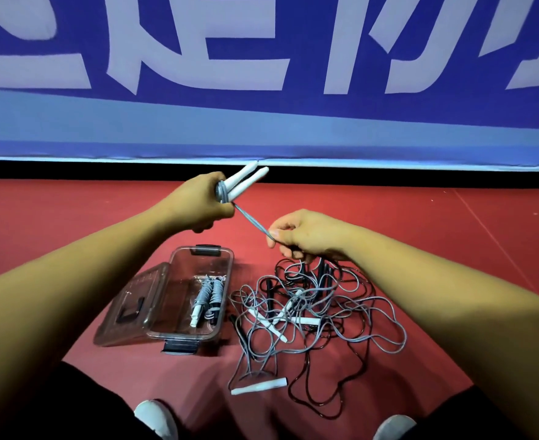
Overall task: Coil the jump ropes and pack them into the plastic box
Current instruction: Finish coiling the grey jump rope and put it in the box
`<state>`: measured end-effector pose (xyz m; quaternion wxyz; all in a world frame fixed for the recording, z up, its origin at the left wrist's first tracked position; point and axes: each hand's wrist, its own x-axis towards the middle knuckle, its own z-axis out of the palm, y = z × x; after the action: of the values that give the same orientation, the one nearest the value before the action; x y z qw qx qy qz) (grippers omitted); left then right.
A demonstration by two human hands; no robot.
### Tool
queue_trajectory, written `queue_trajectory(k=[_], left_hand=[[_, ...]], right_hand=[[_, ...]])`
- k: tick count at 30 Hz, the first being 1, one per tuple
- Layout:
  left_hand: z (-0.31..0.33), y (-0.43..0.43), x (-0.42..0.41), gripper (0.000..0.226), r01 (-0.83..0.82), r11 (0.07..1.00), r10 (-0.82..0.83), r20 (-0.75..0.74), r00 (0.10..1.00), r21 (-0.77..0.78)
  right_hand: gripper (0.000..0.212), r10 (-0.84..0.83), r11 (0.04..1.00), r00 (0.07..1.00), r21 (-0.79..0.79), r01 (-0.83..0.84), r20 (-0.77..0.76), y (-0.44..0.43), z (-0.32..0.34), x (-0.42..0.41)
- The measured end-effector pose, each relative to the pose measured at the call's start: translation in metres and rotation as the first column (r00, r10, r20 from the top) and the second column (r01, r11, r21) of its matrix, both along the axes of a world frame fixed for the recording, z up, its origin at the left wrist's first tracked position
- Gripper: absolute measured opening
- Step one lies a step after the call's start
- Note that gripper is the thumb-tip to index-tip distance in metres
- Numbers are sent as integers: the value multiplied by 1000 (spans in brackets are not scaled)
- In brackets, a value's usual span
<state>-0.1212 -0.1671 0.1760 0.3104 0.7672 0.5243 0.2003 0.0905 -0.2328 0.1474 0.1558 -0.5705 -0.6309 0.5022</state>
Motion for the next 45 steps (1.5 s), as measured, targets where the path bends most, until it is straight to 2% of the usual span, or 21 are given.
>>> queue_trajectory(k=[2,5,9,12,14,16,20,27,30,33,36,38,40,43,45], left_hand=[[0,7,-6,22,-13,999,19,-130,991,43],[0,10,-9,22,9,992,36,-342,939,129],[-11,7,-6,31,133,962,28,-570,821,239],[-19,-2,3,28,212,958,-33,-659,751,194],[-20,-10,12,31,278,954,-135,-676,724,107],[-16,-21,23,40,342,939,-245,-643,725,28],[-2,-39,35,34,454,889,-423,-487,764,-60],[8,-53,32,29,537,841,-530,-318,786,-73],[9,-57,32,35,485,874,-473,-203,857,11],[15,-58,30,51,400,916,-400,31,916,-16],[22,-55,26,30,390,919,-370,203,907,-66],[25,-46,23,24,306,948,-284,203,937,-86],[25,-35,17,26,207,968,-179,184,966,-145],[21,-19,4,27,117,976,-95,125,988,-184],[14,-11,-3,28,60,989,-51,68,996,-134]], right_hand=[[27,25,992,995,120,-36,93,-2,12,-6],[27,72,928,946,325,-179,316,-9,27,-20],[26,130,853,845,376,-362,518,-19,35,-36],[28,37,818,826,458,-348,562,-18,48,-29],[25,-31,807,852,516,-287,523,-13,54,-17],[20,-94,796,880,566,-214,466,-7,57,-6],[18,-167,770,909,627,-122,382,0,63,12],[12,-130,845,985,531,52,111,8,49,29],[6,-118,894,993,432,114,-18,8,37,32],[32,-182,940,963,253,230,-199,7,23,30],[31,-148,971,969,156,180,-200,5,10,23],[20,-67,993,991,93,78,-115,3,4,18],[19,27,999,1000,39,-27,-9,0,0,12],[23,58,998,998,-38,-59,-22,-7,-4,0],[24,43,998,999,-38,-44,-30,-10,-1,-9]])
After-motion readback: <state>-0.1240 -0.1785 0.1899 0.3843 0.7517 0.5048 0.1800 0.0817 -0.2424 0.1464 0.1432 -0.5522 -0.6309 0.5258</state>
